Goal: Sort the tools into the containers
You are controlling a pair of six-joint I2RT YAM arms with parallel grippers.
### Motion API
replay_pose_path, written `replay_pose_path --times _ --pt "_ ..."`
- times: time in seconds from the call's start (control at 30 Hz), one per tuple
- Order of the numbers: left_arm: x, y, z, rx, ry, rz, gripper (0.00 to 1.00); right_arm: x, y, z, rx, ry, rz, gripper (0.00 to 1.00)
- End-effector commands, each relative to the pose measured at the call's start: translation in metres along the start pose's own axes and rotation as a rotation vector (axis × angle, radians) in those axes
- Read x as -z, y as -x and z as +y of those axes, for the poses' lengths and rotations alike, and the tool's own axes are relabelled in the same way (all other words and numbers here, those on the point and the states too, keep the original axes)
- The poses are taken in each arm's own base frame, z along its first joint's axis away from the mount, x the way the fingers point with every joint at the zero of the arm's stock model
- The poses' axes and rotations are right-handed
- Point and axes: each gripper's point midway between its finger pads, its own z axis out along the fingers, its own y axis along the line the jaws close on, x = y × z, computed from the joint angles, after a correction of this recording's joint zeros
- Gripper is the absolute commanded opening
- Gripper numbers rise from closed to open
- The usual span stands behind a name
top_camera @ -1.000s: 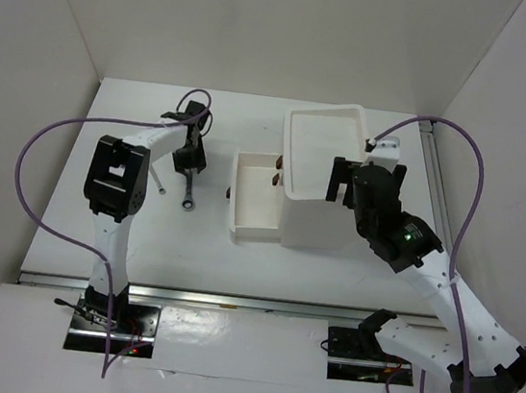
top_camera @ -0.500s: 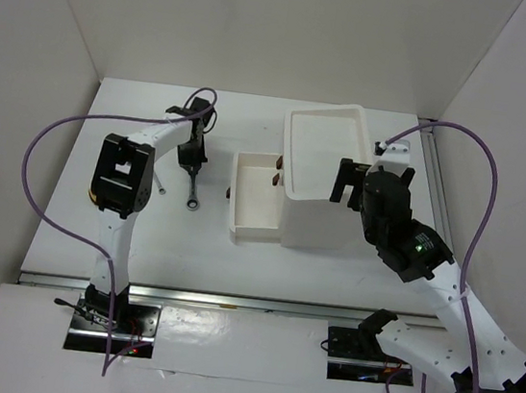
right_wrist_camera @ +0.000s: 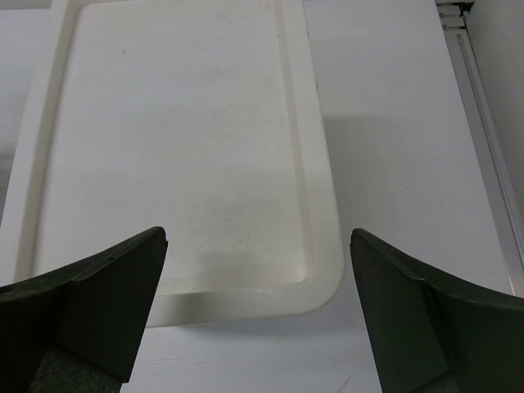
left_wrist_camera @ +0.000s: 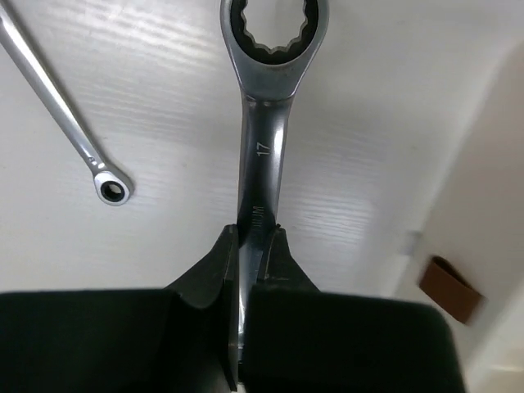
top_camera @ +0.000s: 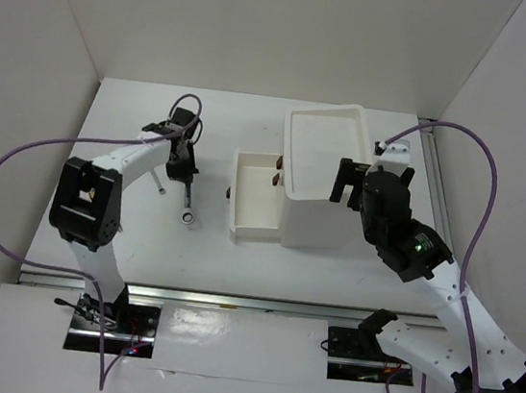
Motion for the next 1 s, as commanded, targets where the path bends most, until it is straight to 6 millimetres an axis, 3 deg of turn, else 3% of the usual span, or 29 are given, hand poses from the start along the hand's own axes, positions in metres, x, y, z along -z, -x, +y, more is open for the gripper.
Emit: replay_pose_path --times 0.0,0.17,0.3,0.33,0.43,0.53,0.63,0.7,0.77,0.97 --pt "0.058 0.045 -0.049 0.017 -0.224 -0.222 0.00 0.000 0.010 0.002 -0.028 -0.005 -0.033 1.00" --pt "0.095 0.052 -0.075 -0.009 -0.349 -0.302 0.00 -0.001 0.006 0.004 -0.014 -0.010 -0.021 1.00" --pt "0.134 0.058 -0.116 -0.092 -0.475 -0.381 0.00 -0.001 0.006 0.004 -0.014 -0.010 -0.021 1.00" --pt "0.153 0.064 -0.131 -0.108 -0.515 -0.414 0.00 -0.001 0.006 0.004 -0.014 -0.010 -0.021 1.00" --pt "0.177 0.072 -0.157 -0.158 -0.605 -0.442 0.00 -0.003 0.004 0.005 -0.008 -0.012 -0.014 1.00" --pt "0.184 0.074 -0.186 -0.201 -0.677 -0.450 0.00 -0.003 0.004 0.005 -0.008 -0.012 -0.014 1.00" --pt "0.170 0.056 -0.213 -0.249 -0.699 -0.398 0.00 -0.005 0.001 0.003 0.004 -0.026 -0.002 1.00" --pt "0.159 0.052 -0.219 -0.277 -0.683 -0.394 0.00 -0.005 0.001 0.003 0.004 -0.026 -0.002 1.00" --pt "0.135 0.046 -0.217 -0.277 -0.646 -0.364 0.00 -0.005 0.001 0.003 0.013 -0.026 -0.002 1.00" --pt "0.101 0.032 -0.217 -0.333 -0.637 -0.344 0.00 -0.003 0.003 0.002 0.007 -0.024 -0.009 1.00"
